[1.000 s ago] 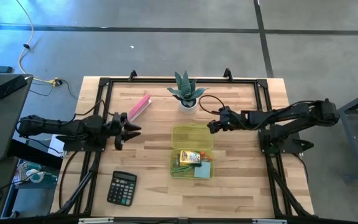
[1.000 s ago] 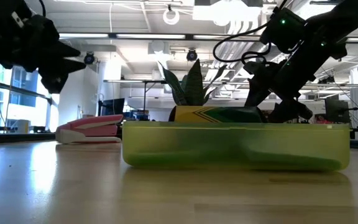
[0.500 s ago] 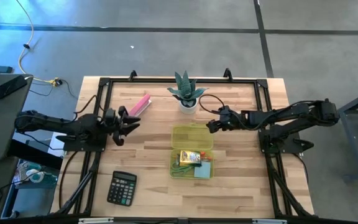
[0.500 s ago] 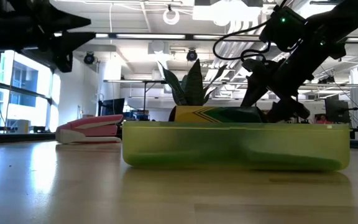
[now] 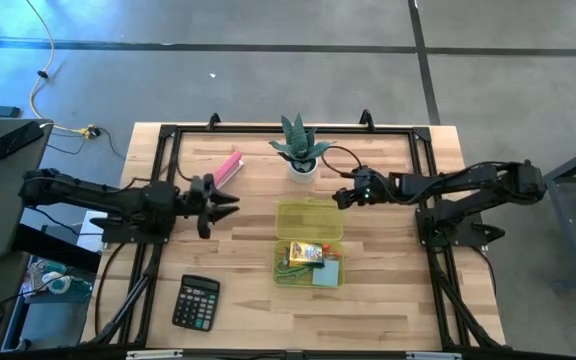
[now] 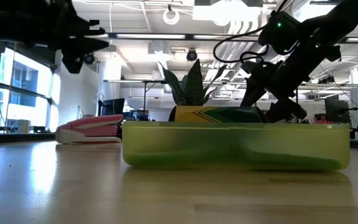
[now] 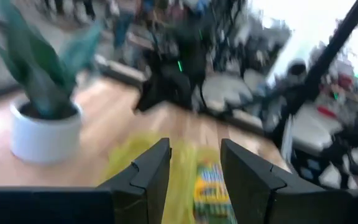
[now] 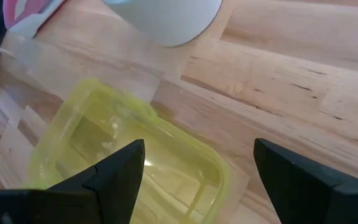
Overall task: Pack school essentials
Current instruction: Close the supply box
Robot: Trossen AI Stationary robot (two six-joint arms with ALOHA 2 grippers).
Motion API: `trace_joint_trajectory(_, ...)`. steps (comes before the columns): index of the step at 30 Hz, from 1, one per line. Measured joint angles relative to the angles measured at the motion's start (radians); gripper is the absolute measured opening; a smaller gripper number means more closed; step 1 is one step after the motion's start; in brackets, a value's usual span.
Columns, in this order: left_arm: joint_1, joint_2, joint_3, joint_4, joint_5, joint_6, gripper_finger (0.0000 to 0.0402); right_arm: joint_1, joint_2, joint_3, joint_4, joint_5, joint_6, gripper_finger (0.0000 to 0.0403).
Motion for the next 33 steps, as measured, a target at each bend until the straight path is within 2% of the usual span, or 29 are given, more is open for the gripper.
trace_joint_trajectory(5,0.0,0.141,0.018,-0.012,0.094,-0.055,0.0131,-0.045,0.0,0.0,0.0,-0.06,-0.024,0.0291)
trace_joint_trajectory(9,-0.004,0.255,0.018,-0.016,0.129,-0.137,0.0131,-0.063,0.0,0.0,0.0,-0.092,-0.024,0.0291)
trace_joint_trajectory(17,-0.072,0.488,0.02,0.087,0.116,-0.222,0.0131,-0.07,0.003,0.0,0.0,-0.138,-0.024,0.0291)
trace_joint_trajectory(25,-0.078,0.712,0.11,0.09,0.097,-0.234,0.0131,-0.038,0.028,0.0,-0.004,-0.191,0.008,0.0291)
trace_joint_trajectory(33,0.014,0.852,0.192,0.09,0.121,-0.19,0.0131,0.03,0.028,0.0,-0.011,-0.195,0.03,0.0291)
